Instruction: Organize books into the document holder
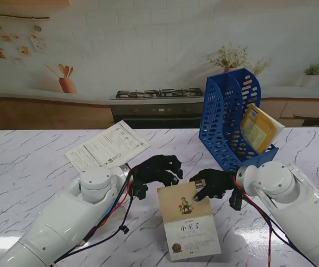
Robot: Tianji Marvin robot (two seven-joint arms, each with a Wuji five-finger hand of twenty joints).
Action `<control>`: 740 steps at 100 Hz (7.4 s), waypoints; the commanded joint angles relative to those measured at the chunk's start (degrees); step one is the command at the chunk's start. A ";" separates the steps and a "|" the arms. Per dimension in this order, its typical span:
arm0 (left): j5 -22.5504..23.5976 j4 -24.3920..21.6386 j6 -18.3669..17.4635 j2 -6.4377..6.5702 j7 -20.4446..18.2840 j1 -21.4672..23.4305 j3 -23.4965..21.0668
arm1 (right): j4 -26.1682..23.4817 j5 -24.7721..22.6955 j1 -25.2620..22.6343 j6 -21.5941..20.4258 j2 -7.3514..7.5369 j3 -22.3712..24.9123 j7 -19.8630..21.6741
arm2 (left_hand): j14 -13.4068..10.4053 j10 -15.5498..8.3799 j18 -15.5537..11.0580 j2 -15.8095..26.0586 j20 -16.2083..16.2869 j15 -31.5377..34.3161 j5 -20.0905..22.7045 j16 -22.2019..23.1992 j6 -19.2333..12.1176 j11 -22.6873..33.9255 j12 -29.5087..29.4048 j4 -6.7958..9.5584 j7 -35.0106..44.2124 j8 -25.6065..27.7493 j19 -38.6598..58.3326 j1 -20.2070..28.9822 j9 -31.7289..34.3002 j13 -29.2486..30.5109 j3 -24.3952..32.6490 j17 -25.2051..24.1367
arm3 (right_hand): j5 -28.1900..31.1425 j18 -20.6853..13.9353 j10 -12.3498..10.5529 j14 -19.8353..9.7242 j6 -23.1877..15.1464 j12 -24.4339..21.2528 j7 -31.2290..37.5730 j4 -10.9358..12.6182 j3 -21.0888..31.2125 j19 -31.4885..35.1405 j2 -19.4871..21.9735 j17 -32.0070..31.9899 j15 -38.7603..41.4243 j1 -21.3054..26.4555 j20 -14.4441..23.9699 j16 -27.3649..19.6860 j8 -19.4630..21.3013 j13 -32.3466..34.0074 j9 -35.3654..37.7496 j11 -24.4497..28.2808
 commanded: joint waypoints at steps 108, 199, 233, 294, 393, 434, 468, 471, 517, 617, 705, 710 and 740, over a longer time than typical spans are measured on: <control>15.07 -12.83 -1.25 2.93 8.07 7.86 -10.36 | -27.63 -3.45 -19.99 3.93 -8.28 20.81 -37.74 | 1.93 2.45 1.58 11.77 16.96 -9.98 -4.49 -36.11 3.45 -7.45 -27.04 4.99 -37.53 -26.08 -23.37 -11.52 -22.47 -30.53 -18.67 -41.97 | 18.80 -18.11 -3.51 -14.98 -14.42 7.28 12.79 6.18 17.80 16.03 15.07 3.80 6.68 14.92 4.03 1.90 9.81 3.65 5.24 12.26; 17.76 -10.50 -1.30 3.70 6.37 9.57 -11.01 | -40.37 -9.81 -28.51 9.46 -10.83 34.89 -47.81 | 1.52 2.03 0.43 12.04 17.27 -10.28 -4.31 -37.99 3.06 -7.19 -27.11 4.88 -35.47 -24.57 -24.66 -11.53 -21.72 -30.17 -18.81 -42.41 | 17.97 -18.00 -4.21 -15.18 -14.92 8.09 12.77 6.56 16.37 16.03 16.24 3.69 6.18 14.68 3.50 1.55 9.86 3.64 4.37 11.88; 17.48 -10.39 -1.30 3.70 6.21 9.54 -11.18 | -36.27 -14.14 -25.65 10.33 -11.17 34.74 -50.61 | 1.53 2.16 0.46 12.00 17.49 -10.33 -4.20 -37.98 2.97 -7.21 -27.11 4.90 -35.12 -24.25 -24.71 -11.41 -21.73 -30.38 -18.82 -42.53 | 17.96 -17.85 -5.06 -15.39 -16.41 8.41 13.16 7.01 15.16 16.03 17.52 3.61 6.26 14.60 2.84 1.24 10.31 3.67 4.27 11.93; 17.89 -10.77 -1.00 3.80 6.23 9.82 -11.63 | -19.01 -21.59 -12.26 8.13 -11.66 30.40 -58.18 | 1.51 2.48 0.03 12.29 17.45 -10.44 -4.21 -38.04 2.87 -7.36 -27.18 4.86 -34.73 -23.86 -25.17 -11.51 -21.84 -30.51 -18.97 -42.73 | 17.69 -17.54 -6.14 -15.40 -17.59 8.88 14.05 7.12 13.90 16.03 18.79 3.45 6.28 14.77 2.40 1.18 10.68 3.64 3.55 12.21; 17.68 -10.79 -0.22 3.85 6.14 10.67 -12.68 | 5.45 -21.37 2.53 -0.52 -13.28 19.28 -68.52 | 1.39 2.57 -0.42 12.69 17.51 -10.37 -4.12 -37.97 2.87 -7.36 -27.16 4.86 -34.70 -23.72 -25.44 -11.48 -21.95 -30.52 -19.46 -42.76 | 9.46 -7.94 -12.09 -13.03 -22.38 10.47 22.93 5.09 6.18 -1.78 25.30 -4.66 -1.14 16.87 0.81 0.61 8.90 -4.48 -3.72 11.35; 17.73 -10.76 -0.38 3.83 6.32 10.74 -12.80 | 12.10 -20.74 4.22 -5.07 -13.95 17.22 -72.14 | 1.24 2.25 -0.92 13.20 17.48 -10.05 -3.95 -37.88 2.87 -6.99 -26.97 4.82 -34.59 -23.78 -25.29 -11.42 -21.72 -30.33 -19.67 -42.69 | 5.56 -4.36 -13.63 -9.43 -23.28 7.80 26.05 3.01 6.85 -11.50 24.11 -12.32 -8.80 17.02 2.40 0.51 6.62 -7.03 -5.70 10.92; 17.78 -10.76 -0.62 3.87 6.26 10.81 -12.86 | 11.79 -20.29 2.58 -4.14 -14.02 17.21 -71.95 | 1.14 2.06 -1.14 13.42 17.35 -9.94 -3.80 -37.87 2.94 -6.78 -26.76 4.82 -34.55 -23.88 -25.20 -11.32 -21.63 -30.31 -19.99 -42.71 | 4.79 0.33 -12.11 -3.61 -20.77 -0.87 22.14 -1.67 9.34 -21.33 12.85 -22.26 -24.73 17.36 0.57 -2.08 0.23 -5.99 -5.27 5.78; 17.79 -10.74 -0.68 3.87 6.24 10.81 -12.85 | 11.60 -20.29 2.39 -3.77 -13.97 17.25 -71.65 | 1.19 2.15 -1.12 13.34 17.35 -9.91 -3.76 -37.86 2.87 -6.74 -26.72 4.83 -34.55 -23.89 -25.16 -11.28 -21.65 -30.28 -20.00 -42.67 | 4.77 0.36 -12.05 -3.51 -20.69 -1.23 22.10 -1.78 9.32 -21.51 12.22 -22.55 -25.24 17.43 0.50 -2.21 0.05 -5.95 -5.25 5.58; 17.57 -10.74 -0.77 3.81 6.44 11.20 -13.04 | 10.77 -23.84 0.82 -1.97 -12.85 17.07 -68.88 | 1.01 1.90 -1.55 13.59 17.01 -9.75 -3.39 -37.83 2.95 -6.54 -26.63 4.86 -34.71 -24.22 -25.13 -11.22 -21.59 -30.28 -20.21 -42.63 | 4.45 -0.47 -10.78 -1.15 -20.05 -6.37 21.94 -4.03 7.35 -28.32 4.57 -29.39 -37.83 20.17 -3.22 -4.39 -1.19 -6.72 -6.21 1.21; 17.51 -10.50 -1.25 3.80 6.33 10.93 -12.56 | 4.37 -23.70 -2.93 3.22 -12.29 19.00 -64.73 | 1.43 2.31 -0.87 13.86 16.57 -10.15 -3.57 -38.01 3.07 -6.90 -26.73 4.93 -35.13 -24.60 -25.63 -11.13 -21.71 -30.55 -20.56 -43.24 | -6.91 6.48 -4.69 6.12 -5.22 -19.92 -9.54 1.21 -3.76 -33.97 3.80 -45.48 -58.11 6.09 -2.56 -11.78 -25.92 -23.72 -21.04 -14.35; 19.47 -10.53 -1.90 4.10 6.29 10.72 -12.30 | -9.99 -28.25 -10.90 -0.44 -11.07 22.19 -61.74 | 1.04 1.84 -0.75 13.51 16.13 -12.04 -3.82 -38.78 2.56 -7.87 -27.29 4.86 -36.67 -25.49 -28.20 -11.69 -22.24 -32.00 -21.30 -44.49 | -9.71 9.23 -5.35 8.80 -4.63 -31.79 -26.32 6.45 -20.87 -54.56 9.11 -62.81 -77.72 -10.02 -14.29 -26.53 -29.16 -38.00 -25.21 -31.31; 19.51 -10.57 -1.90 4.12 6.25 10.76 -12.33 | -11.25 -27.99 -11.68 -0.95 -10.99 22.29 -61.13 | 1.08 1.83 -0.75 13.54 16.12 -12.07 -3.82 -38.80 2.56 -7.89 -27.31 4.86 -36.70 -25.50 -28.30 -11.69 -22.20 -31.98 -21.31 -44.45 | -9.21 9.38 -4.90 8.77 -4.45 -31.50 -26.20 6.47 -21.51 -54.53 9.58 -62.68 -77.44 -10.31 -14.43 -26.46 -29.14 -37.51 -24.20 -30.77; 19.78 -10.93 -1.71 4.20 6.24 11.10 -12.76 | -18.05 -25.02 -16.34 -3.34 -10.19 21.90 -55.32 | 0.96 1.85 -0.77 13.62 16.25 -12.25 -3.94 -38.84 2.45 -8.08 -27.44 4.85 -36.95 -25.61 -28.62 -11.79 -22.38 -32.07 -21.46 -44.37 | -5.92 9.65 -3.67 8.39 -3.61 -22.84 -25.57 6.90 -25.50 -50.57 11.29 -61.23 -72.64 -9.90 -12.39 -22.09 -28.37 -32.06 -20.91 -26.00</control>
